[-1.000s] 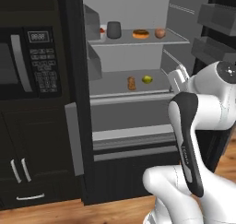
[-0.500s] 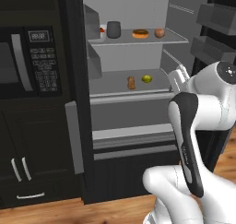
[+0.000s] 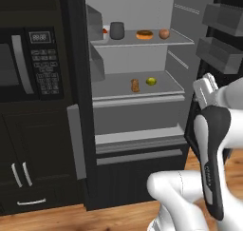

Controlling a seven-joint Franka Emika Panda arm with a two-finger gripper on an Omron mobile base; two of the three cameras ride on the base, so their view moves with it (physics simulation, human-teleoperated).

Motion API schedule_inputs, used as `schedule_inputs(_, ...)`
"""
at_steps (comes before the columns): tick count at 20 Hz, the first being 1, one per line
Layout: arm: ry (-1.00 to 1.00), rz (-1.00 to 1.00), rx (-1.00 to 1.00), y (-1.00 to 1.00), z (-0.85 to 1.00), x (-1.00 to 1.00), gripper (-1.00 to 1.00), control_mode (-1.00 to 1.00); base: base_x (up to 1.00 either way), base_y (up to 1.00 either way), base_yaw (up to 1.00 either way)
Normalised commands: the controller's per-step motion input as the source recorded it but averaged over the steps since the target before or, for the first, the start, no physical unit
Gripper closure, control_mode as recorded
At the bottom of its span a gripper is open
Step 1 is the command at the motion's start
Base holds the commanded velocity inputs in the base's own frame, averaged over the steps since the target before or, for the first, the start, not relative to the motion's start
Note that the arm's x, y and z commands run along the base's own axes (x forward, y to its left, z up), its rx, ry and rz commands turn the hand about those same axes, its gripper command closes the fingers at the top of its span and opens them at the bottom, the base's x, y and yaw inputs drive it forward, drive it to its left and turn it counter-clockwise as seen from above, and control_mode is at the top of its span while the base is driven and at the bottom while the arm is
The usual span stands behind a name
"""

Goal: Place the tupperware on the top shelf of the fridge. Make space for the tupperware among the existing items by rearranging them on the shelves if needed. Close the fridge door when finished.

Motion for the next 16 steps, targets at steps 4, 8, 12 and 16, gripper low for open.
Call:
schedule_inputs(4, -0.12, -0.01, 0.12, -0.97, 0.0, -0.17, -1.0, -1.0, 0.0, 0.0, 0.0)
schedule_inputs(8, -0.14, 0.0, 0.18, -1.0, 0.0, -0.22, -1.0, -1.0, 0.0, 0.0, 0.0)
schedule_inputs(12, -0.15, 0.0, 0.21, -1.0, 0.0, -0.26, -1.0, -1.0, 0.0, 0.0, 0.0)
schedule_inputs(16, -0.1, 0.0, 0.27, -1.0, 0.0, -0.01, -1.0, -1.0, 0.0, 0.0, 0.0)
